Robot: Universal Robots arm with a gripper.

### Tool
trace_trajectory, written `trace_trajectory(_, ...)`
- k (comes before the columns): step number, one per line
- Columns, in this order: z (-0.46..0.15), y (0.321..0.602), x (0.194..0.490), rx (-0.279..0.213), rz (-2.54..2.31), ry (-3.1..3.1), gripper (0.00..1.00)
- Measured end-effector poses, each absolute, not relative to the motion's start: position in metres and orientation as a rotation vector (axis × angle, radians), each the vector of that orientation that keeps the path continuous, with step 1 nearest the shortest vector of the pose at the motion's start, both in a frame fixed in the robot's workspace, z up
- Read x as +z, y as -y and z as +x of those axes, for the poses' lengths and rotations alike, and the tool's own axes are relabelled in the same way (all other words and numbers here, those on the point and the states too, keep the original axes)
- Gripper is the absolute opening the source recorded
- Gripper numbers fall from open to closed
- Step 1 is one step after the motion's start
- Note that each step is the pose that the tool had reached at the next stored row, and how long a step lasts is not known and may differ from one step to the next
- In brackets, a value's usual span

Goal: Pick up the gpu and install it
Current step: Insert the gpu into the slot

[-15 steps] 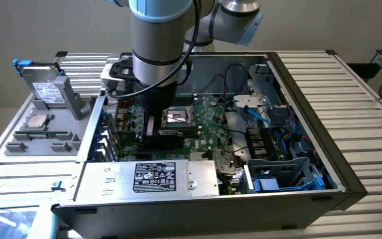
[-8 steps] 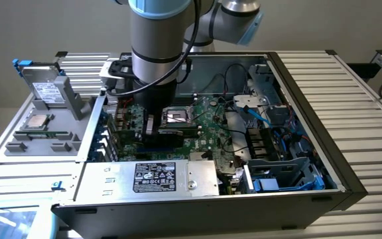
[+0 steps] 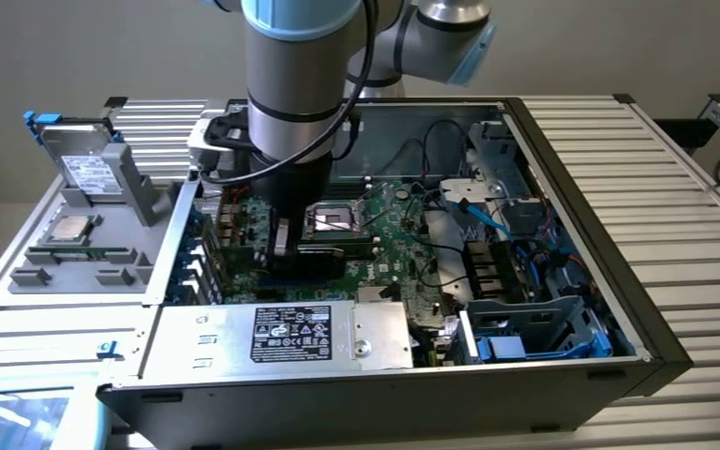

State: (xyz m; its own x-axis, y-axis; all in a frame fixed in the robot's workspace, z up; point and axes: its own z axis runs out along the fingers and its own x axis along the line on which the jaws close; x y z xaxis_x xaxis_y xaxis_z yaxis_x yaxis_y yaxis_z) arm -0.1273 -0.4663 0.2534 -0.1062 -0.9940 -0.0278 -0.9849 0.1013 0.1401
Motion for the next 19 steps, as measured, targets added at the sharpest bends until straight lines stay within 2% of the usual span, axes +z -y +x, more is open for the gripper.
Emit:
trace_trajectory(9, -0.127, 0.466, 0.250, -0.203, 2.042, 2.268, 0.28)
trace_trajectory(14, -0.127, 0.466, 0.269, -0.203, 2.042, 2.268, 0.28)
trace_trajectory(19, -0.127, 0.466, 0.271, -0.202, 2.042, 2.267, 0.28)
